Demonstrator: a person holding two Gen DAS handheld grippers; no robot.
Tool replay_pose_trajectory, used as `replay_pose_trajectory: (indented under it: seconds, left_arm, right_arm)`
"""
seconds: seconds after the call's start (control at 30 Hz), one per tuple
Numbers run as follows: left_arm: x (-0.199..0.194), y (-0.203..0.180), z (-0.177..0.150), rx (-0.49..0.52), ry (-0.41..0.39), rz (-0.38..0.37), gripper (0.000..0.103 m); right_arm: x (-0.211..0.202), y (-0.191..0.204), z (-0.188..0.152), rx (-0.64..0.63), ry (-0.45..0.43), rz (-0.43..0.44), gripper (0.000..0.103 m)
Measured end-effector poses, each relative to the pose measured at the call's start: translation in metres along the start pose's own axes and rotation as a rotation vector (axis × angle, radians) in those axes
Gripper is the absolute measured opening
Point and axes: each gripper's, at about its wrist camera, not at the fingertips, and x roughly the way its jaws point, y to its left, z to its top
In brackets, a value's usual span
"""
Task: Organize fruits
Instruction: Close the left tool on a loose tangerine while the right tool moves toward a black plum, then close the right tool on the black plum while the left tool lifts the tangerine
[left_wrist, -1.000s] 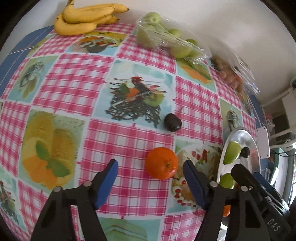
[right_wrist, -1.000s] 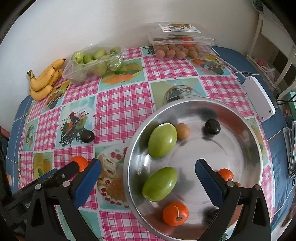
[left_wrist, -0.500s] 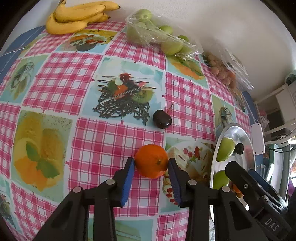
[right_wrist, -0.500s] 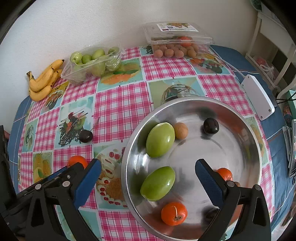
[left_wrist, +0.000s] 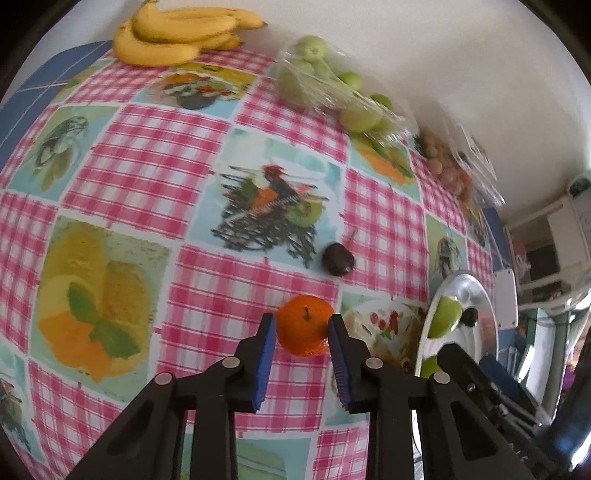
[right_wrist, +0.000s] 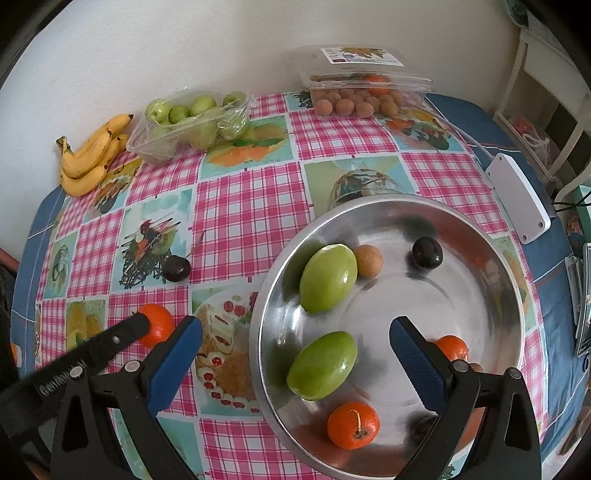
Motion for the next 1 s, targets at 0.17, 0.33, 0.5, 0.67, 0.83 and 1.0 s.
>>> replay_pose_trajectory:
  seconds: [0.17,0.33,0.5,0.67,0.83,1.0]
  left_arm:
    - [-0.009,0.016,0.005,-0.057,-0.024,0.006,0.031]
    - [-0.011,0.009,0.006,-0.039,-0.034,-0.015,0.032]
    - [0.004,-0.011,-0.001,0.024,0.015,-0.016,0.032]
    - [0.016,-0.019,-0.007,0.065,0.058,0.001,0.043]
    - [0.025,-0.018,-0.011,0.064,0.085,0.012,0.045]
    - [0.024,-0.016,-0.01,0.064,0.071,0.012,0.043]
  right_arm:
    - [0.0,0.002,-0.001,-0.004,0.0,-0.001,0.101]
    - [0.0,0.002,-0.001,-0.003,0.0,0.0,0.101]
    - [-0.001,0.001,0.0,-0.002,-0.001,0.002,0.101]
    - [0.0,-0.001,0.0,0.005,0.002,0.002,0.101]
    - [0.0,0.0,0.0,0.006,0.001,0.002,0.101]
    - [0.0,0.0,-0.001,0.005,0.003,-0.001,0.101]
